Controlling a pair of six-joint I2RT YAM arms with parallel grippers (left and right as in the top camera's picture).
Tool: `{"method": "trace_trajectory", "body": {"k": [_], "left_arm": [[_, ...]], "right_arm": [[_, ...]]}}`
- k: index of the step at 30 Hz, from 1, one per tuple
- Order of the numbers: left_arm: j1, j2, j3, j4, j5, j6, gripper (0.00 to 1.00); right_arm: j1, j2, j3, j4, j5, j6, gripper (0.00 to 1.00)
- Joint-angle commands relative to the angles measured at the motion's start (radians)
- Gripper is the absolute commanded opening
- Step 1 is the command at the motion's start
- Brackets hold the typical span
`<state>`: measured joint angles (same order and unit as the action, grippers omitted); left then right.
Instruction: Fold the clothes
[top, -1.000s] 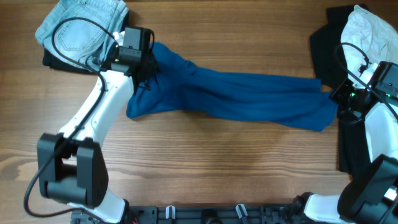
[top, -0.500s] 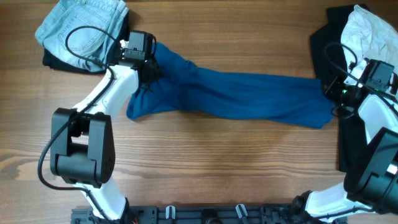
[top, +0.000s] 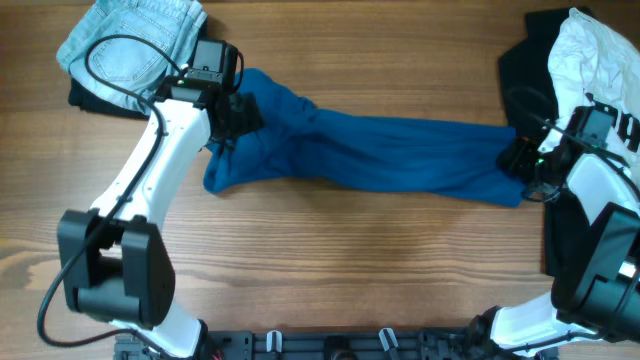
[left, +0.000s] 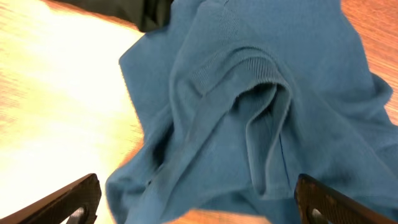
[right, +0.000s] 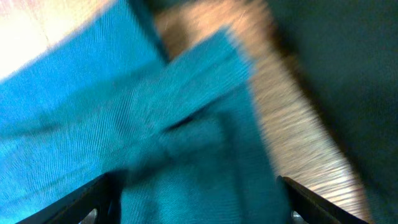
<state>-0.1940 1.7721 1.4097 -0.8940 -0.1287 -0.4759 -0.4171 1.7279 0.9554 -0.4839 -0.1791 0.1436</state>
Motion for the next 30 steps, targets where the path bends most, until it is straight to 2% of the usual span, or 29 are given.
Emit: {"method": "trace_trajectory", "body": {"k": [1, 3, 5, 6, 8, 9, 11, 15, 23, 26, 30], "left_arm": [[0.01, -0.038, 0.016, -0.071, 0.029, 0.006, 1.0], [0.009, -0.039, 0.016, -0.13, 0.032, 0.006, 1.0], [0.01, -0.039, 0.016, -0.152, 0.031, 0.006, 1.0], [0.01, -0.039, 0.016, -0.159, 0.031, 0.006, 1.0], [0.01, -0.039, 0.016, -0.157, 0.031, 0.006, 1.0], [0.01, -0.039, 0.016, -0.154, 0.031, 0.005, 1.0], [0.01, -0.039, 0.016, -0.149, 0.031, 0.006, 1.0], [0.025, -0.039, 0.016, -0.149, 0.03, 0.005, 1.0], [0.18, -0.039, 0.016, -0.159, 0.032, -0.002, 1.0], [0.233, -0.039, 0.016, -0.17, 0.031, -0.002, 1.0], [0.26, -0.039, 0.016, -0.169, 0.031, 0.002, 1.0]], "right_arm": [[0.055, 0.005, -0.065, 0.057, 0.002, 0.021, 0.84], [0.068, 0.033, -0.08, 0.087, 0.002, 0.076, 0.83], [0.067, 0.051, -0.08, 0.091, 0.002, 0.076, 0.7], [0.068, 0.061, -0.08, 0.09, 0.002, 0.076, 0.66], [0.071, 0.082, -0.08, 0.091, 0.0, 0.077, 0.66], [0.071, 0.089, -0.08, 0.102, -0.006, 0.073, 0.6], [0.069, 0.087, -0.08, 0.112, -0.005, 0.065, 0.04], [0.056, 0.043, 0.002, 0.056, -0.009, 0.0, 0.04], [0.021, -0.011, 0.366, -0.359, -0.031, -0.084, 0.04], [0.025, -0.011, 0.438, -0.421, -0.165, -0.152, 0.04], [0.093, -0.011, 0.448, -0.443, -0.189, -0.171, 0.04]]}}
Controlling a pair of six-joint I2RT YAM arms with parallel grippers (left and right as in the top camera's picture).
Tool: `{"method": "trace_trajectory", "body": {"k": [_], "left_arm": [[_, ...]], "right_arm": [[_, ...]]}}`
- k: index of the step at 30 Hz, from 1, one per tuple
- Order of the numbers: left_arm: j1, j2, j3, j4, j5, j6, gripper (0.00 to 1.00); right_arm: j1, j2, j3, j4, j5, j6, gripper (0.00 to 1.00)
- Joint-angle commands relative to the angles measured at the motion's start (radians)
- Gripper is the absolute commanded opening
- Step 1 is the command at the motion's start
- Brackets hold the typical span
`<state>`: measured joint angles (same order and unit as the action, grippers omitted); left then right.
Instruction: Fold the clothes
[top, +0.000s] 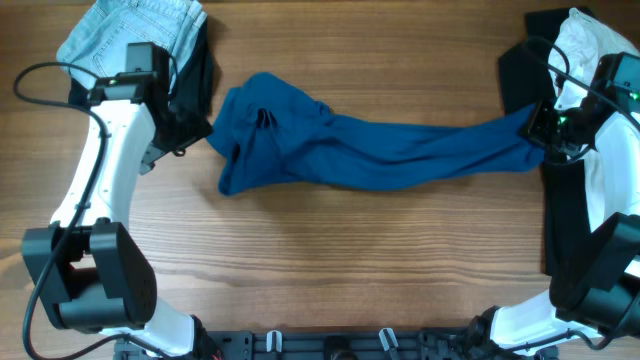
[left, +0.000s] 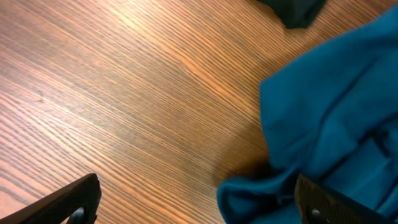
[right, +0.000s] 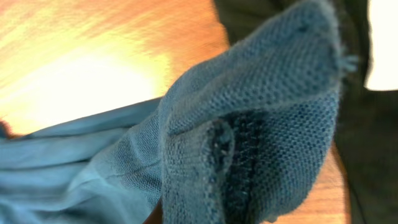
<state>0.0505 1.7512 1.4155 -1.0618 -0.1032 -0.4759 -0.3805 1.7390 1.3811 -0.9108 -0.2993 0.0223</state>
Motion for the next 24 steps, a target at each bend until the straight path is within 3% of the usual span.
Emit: {"method": "trace_trajectory", "body": {"k": [1, 9, 17, 18, 19, 20, 21, 24], "left_arm": [[0.016, -0.018, 0.01, 0.002, 0.006, 0.002, 1.0], [0.016, -0.018, 0.01, 0.014, 0.006, 0.002, 1.0], [0.016, -0.018, 0.01, 0.014, 0.006, 0.002, 1.0], [0.016, -0.018, 0.01, 0.014, 0.006, 0.002, 1.0], [0.016, -0.018, 0.01, 0.014, 0.006, 0.002, 1.0], [0.016, -0.018, 0.01, 0.014, 0.006, 0.001, 1.0], [0.016, -0.018, 0.01, 0.015, 0.01, 0.001, 1.0], [0.013, -0.018, 0.01, 0.018, 0.032, 0.002, 1.0]], "right_arm": [[0.092, -0.023, 0.022, -0.021, -0.064, -0.049, 0.04], [0.428, -0.007, 0.019, 0.022, 0.014, 0.008, 0.04], [0.716, 0.16, 0.018, 0.156, 0.01, 0.111, 0.04], [0.739, 0.179, 0.018, 0.172, 0.01, 0.121, 0.15], [0.768, 0.193, 0.018, 0.194, -0.003, 0.136, 0.42], [0.792, 0.198, 0.019, 0.217, -0.023, 0.135, 0.76], [0.813, 0.195, 0.031, 0.224, -0.028, 0.134, 0.87], [0.82, 0.156, 0.125, 0.148, -0.027, 0.117, 0.91]]}}
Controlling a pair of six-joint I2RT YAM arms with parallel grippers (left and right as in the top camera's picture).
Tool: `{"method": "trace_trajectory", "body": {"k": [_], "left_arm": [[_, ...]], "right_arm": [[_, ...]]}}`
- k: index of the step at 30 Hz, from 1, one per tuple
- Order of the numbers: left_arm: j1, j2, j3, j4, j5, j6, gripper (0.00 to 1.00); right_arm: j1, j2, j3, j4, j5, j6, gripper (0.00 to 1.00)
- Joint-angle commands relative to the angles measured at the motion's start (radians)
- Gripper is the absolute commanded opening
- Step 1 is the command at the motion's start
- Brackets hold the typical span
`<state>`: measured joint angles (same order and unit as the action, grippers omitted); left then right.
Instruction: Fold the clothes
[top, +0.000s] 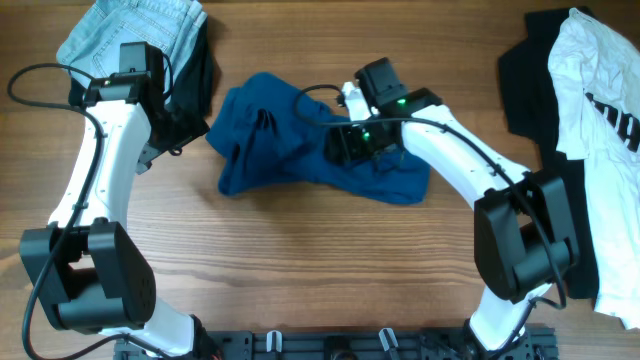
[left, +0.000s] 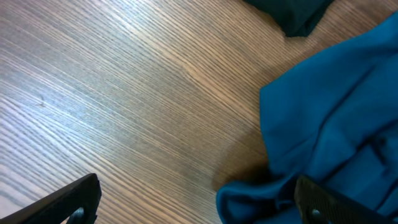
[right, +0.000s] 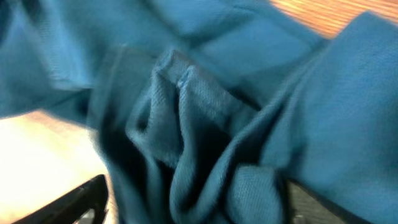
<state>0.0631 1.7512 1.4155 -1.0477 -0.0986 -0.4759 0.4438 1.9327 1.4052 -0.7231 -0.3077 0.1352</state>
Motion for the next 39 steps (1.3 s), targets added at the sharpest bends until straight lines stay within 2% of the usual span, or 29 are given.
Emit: {"method": "trace_trajectory", "body": {"k": [1, 4, 12, 16, 20, 27, 31, 33, 35, 37, 38, 39], "left_arm": [[-0.002, -0.018, 0.01, 0.004, 0.034, 0.002, 1.0], [-0.002, -0.013, 0.01, 0.009, 0.085, 0.036, 1.0], [-0.002, 0.112, 0.01, 0.085, 0.4, 0.412, 1.0], [-0.002, 0.21, 0.01, 0.117, 0.462, 0.591, 1.0], [-0.017, 0.3, 0.01, 0.209, 0.48, 0.709, 1.0], [-0.067, 0.351, 0.01, 0.423, 0.446, 0.708, 1.0], [-0.071, 0.39, 0.01, 0.438, 0.446, 0.708, 0.99], [-0.071, 0.413, 0.01, 0.431, 0.445, 0.708, 0.95], [-0.071, 0.428, 0.01, 0.43, 0.446, 0.704, 0.8], [-0.071, 0.445, 0.01, 0.43, 0.45, 0.691, 0.49], [-0.073, 0.451, 0.01, 0.43, 0.45, 0.676, 0.38], [-0.074, 0.454, 0.01, 0.428, 0.451, 0.659, 0.22]], "right_arm": [[-0.009, -0.061, 0.138, -0.08, -0.009, -0.008, 0.9], [-0.032, -0.133, 0.176, -0.137, 0.025, -0.005, 0.9], [-0.103, -0.169, 0.175, -0.221, 0.083, -0.005, 0.9], [-0.122, -0.169, 0.175, -0.23, 0.087, -0.005, 0.9], [-0.125, -0.169, 0.175, -0.237, 0.095, -0.005, 0.91], [-0.125, -0.169, 0.175, -0.248, 0.105, -0.005, 0.91], [-0.13, -0.169, 0.175, -0.263, 0.129, -0.005, 0.91], [-0.13, -0.169, 0.175, -0.259, 0.128, -0.004, 0.91], [-0.13, -0.169, 0.175, -0.257, 0.128, -0.002, 0.91], [-0.13, -0.169, 0.175, -0.262, 0.128, -0.002, 0.91], [-0.13, -0.169, 0.175, -0.264, 0.128, -0.003, 0.91], [-0.13, -0.169, 0.175, -0.265, 0.128, -0.003, 0.91]]}}
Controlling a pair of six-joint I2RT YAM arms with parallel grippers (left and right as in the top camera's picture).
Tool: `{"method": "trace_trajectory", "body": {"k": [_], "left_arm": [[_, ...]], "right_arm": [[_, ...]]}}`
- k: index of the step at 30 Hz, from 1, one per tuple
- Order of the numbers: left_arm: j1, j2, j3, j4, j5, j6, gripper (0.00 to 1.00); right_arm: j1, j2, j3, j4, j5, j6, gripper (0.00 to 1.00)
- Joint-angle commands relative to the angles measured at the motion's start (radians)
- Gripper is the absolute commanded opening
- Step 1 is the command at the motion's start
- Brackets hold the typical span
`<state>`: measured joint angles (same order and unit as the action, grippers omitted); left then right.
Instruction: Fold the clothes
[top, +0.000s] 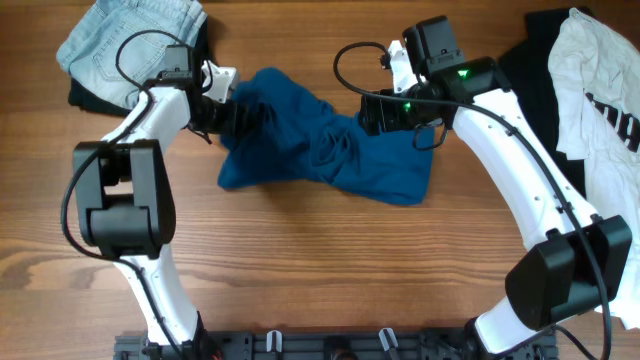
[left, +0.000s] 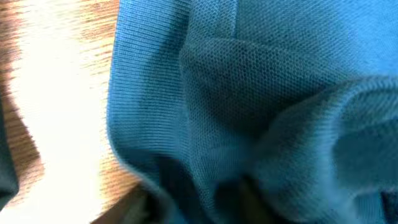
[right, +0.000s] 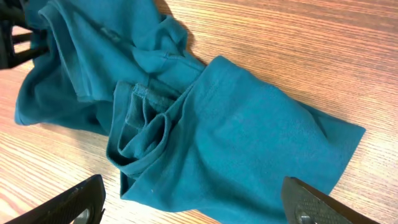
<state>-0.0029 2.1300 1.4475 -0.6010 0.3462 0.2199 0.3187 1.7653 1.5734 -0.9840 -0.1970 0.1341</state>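
A blue knit shirt lies bunched and doubled over on the middle of the table, with its ribbed collar folds showing in the right wrist view. My left gripper is at the shirt's left edge. In its own view the blue cloth fills the frame, and the left gripper is shut on a fold with its fingers mostly hidden. My right gripper hovers over the shirt's right half. That right gripper stands open, with nothing between its fingers.
Light denim jeans lie on a black garment at the back left. At the right edge a white shirt rests on more black cloth. The wooden table shows bare in front.
My left gripper was open over wood left of the shirt and is now shut on the shirt's left edge. My right gripper has let go, risen and shifted right.
The shirt first lay stretched across the table, with a gripper at each end. Then my left arm stood back, open, while my right held the right end raised. That end later lay on the middle. Now the shirt is half as long.
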Motion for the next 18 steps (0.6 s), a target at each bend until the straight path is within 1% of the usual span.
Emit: {"method": "trace_trajectory", "body": {"k": [1, 3, 5, 7, 11, 14, 15, 16, 17, 18], "left_arm": [[-0.008, 0.075, -0.023, -0.028, 0.023, -0.056, 0.04], [-0.008, 0.075, -0.023, -0.048, 0.055, -0.066, 0.04], [0.002, 0.073, -0.022, -0.08, 0.053, -0.1, 0.04], [0.029, 0.05, -0.022, -0.14, 0.055, -0.137, 0.04], [0.091, -0.086, -0.022, -0.254, 0.054, -0.15, 0.04], [0.124, -0.256, -0.022, -0.319, 0.049, -0.15, 0.04], [0.125, -0.303, -0.022, -0.33, 0.045, -0.15, 0.04], [0.125, -0.343, -0.022, -0.339, 0.042, -0.15, 0.04], [0.122, -0.388, -0.022, -0.352, 0.042, -0.15, 0.04], [0.117, -0.427, -0.022, -0.372, 0.035, -0.15, 0.04]], "right_arm": [[-0.005, -0.002, 0.006, -0.003, 0.017, -0.001, 0.91], [-0.005, -0.002, 0.006, -0.003, 0.017, -0.001, 0.91], [-0.005, -0.002, 0.006, -0.003, 0.018, -0.001, 0.91], [-0.005, -0.002, 0.006, -0.004, 0.017, -0.001, 0.9], [-0.005, -0.002, 0.0, 0.001, 0.017, 0.0, 0.83], [-0.005, 0.002, -0.039, 0.024, 0.009, 0.008, 0.72], [-0.005, 0.005, -0.05, 0.034, -0.003, 0.007, 0.64], [-0.005, 0.011, -0.061, 0.048, -0.018, 0.006, 0.56], [-0.005, 0.016, -0.077, 0.07, -0.041, 0.002, 0.4], [-0.005, 0.023, -0.101, 0.099, -0.058, 0.003, 0.28]]}}
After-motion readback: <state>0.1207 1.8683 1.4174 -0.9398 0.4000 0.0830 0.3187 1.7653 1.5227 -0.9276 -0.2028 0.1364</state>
